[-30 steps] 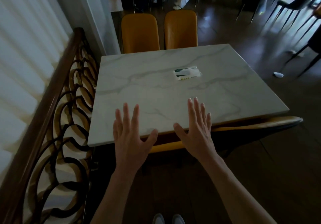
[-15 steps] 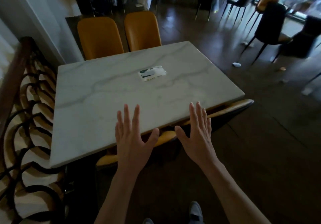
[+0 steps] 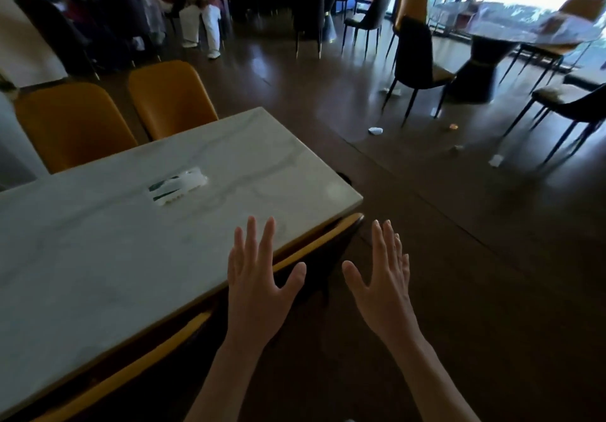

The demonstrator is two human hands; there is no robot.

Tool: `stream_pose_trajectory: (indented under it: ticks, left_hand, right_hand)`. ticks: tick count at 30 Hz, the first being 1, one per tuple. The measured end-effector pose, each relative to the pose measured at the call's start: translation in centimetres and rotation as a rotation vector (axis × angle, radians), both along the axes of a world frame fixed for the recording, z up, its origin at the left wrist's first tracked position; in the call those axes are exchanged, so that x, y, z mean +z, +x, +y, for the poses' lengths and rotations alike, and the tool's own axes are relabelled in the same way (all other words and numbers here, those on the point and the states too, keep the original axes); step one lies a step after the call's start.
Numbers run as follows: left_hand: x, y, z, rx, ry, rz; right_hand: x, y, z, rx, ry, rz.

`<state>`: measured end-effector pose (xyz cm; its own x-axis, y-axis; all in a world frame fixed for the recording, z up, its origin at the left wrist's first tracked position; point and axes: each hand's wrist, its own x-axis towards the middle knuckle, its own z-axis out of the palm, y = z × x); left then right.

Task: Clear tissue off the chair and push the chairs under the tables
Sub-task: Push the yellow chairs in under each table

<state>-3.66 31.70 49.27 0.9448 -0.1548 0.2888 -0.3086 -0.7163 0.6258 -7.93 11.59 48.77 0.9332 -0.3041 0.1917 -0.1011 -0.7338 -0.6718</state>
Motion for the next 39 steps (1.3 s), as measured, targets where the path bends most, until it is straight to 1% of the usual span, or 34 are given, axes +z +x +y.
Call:
stream_pose_trajectory:
  ticks: [3,7,12,16,20,23,28,32,34,39]
  left_hand:
    - [0.4,1.9,-6.8,-0.018,-0.010,-0.001]
    - [0.6,4.4,-13.9,-0.060,-0.013,0.001]
    - [0.7,8.7,-20.7,-0.094,-0.014,0.013]
    - [-0.9,13.1,-25.1,-0.095,-0.004,0.038]
    - [-3.4,19.0,-29.7,-0.063,-0.024,0.075]
    - [-4.1,24.6,-34.0,-0.048,-0.040,0.095]
    - [-2.6,33.0,-40.5,-0.056,-0.065,0.089]
    - [-0.8,38.8,-43.5,-0.017,-0.081,0.074]
    - [-0.5,41.7,-44.4,0.021,-0.060,0.055]
    - [-1.0,49.8,-47.1,0.091,0.065,0.012]
  right_hand:
    - [0.4,0.8,-6.6,-0.034,-0.002,-0.010]
    - [0.8,2.5,-13.4,-0.074,-0.003,-0.006]
    - [0.8,6.2,-20.2,-0.107,-0.017,-0.003]
    - [-0.2,10.5,-24.9,-0.105,-0.036,0.023]
    - [-1.6,16.5,-29.8,-0.088,-0.055,0.053]
    - [-1.8,21.8,-33.8,-0.084,-0.065,0.089]
    - [-0.2,30.4,-40.0,-0.076,-0.096,0.100]
    - [1.1,37.3,-43.4,-0.039,-0.109,0.068]
    - [1.3,41.0,-44.9,-0.005,-0.127,0.060]
    - [0.4,50.8,-48.9,0.060,-0.163,0.067]
